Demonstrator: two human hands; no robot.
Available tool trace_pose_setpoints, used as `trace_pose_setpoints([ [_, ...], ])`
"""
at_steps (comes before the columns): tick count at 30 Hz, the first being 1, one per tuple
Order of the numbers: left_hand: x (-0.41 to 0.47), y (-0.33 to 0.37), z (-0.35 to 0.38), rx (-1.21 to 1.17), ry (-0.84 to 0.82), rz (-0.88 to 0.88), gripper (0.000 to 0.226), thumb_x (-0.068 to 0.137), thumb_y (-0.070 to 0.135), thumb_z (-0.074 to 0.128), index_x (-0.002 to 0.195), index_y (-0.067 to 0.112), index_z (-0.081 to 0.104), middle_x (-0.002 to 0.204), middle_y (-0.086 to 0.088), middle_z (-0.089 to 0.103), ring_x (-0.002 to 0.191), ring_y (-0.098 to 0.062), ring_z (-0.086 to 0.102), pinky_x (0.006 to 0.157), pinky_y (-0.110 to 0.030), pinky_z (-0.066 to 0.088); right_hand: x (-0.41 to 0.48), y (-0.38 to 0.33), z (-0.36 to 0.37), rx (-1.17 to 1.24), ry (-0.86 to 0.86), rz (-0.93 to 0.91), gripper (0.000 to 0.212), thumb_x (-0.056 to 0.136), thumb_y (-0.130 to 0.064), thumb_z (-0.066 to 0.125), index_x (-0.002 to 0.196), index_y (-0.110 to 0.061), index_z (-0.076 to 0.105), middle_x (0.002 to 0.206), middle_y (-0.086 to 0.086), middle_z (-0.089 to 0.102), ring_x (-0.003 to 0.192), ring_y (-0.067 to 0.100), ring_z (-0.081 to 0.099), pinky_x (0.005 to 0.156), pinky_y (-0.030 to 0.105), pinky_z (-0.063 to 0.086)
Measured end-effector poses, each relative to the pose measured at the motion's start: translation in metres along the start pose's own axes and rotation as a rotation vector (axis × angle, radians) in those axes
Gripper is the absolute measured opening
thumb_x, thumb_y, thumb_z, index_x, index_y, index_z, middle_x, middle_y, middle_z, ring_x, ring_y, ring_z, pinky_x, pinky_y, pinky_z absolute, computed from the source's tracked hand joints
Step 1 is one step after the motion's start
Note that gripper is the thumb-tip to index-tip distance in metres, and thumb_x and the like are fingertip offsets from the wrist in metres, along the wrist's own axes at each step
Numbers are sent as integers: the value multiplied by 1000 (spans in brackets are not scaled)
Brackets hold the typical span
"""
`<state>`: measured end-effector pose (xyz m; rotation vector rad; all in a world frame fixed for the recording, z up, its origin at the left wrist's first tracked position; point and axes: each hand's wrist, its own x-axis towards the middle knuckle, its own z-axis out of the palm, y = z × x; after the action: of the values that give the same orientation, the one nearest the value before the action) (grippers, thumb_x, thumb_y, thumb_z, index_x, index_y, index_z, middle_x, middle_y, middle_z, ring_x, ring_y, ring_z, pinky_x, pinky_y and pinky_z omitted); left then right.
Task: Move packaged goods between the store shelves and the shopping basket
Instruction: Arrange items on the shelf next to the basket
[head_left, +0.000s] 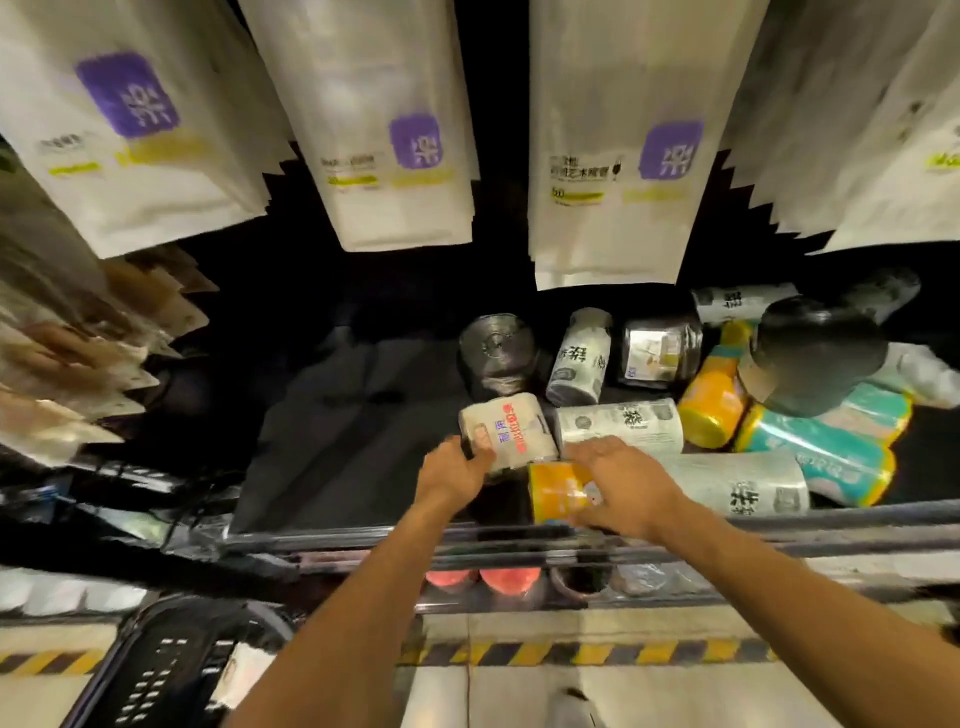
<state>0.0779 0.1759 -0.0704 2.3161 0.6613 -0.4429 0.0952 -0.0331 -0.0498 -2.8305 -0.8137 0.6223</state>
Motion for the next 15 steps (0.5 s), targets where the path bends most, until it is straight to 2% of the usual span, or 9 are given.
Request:
trace_pose_setpoints([
  [5,28,0,26,-182,2,-155,51,87,44,62,120,6,57,120,-13,62,108,-27,60,82,-32,46,10,5,20,-147,38,-77,84,76,-54,66,143,-20,30,138,0,36,126,22,32,102,34,28],
  [11,36,-1,34,-677,19,-310,50,76,25,79,116,7,55,113,-9,65,100,-25,64,90,-40,53,17,6,17,-56,49,-56,87,69,-52,74,142,-24,35,130,-2,37,123,19,32,101,32,26],
  [15,25,6,26,-848,93,-276,41,75,11,79,89,18,41,108,-11,60,100,-27,64,87,-44,55,10,5,18,-14,106,-72,85,70,-50,74,141,-26,35,131,-5,38,123,16,33,98,29,27],
])
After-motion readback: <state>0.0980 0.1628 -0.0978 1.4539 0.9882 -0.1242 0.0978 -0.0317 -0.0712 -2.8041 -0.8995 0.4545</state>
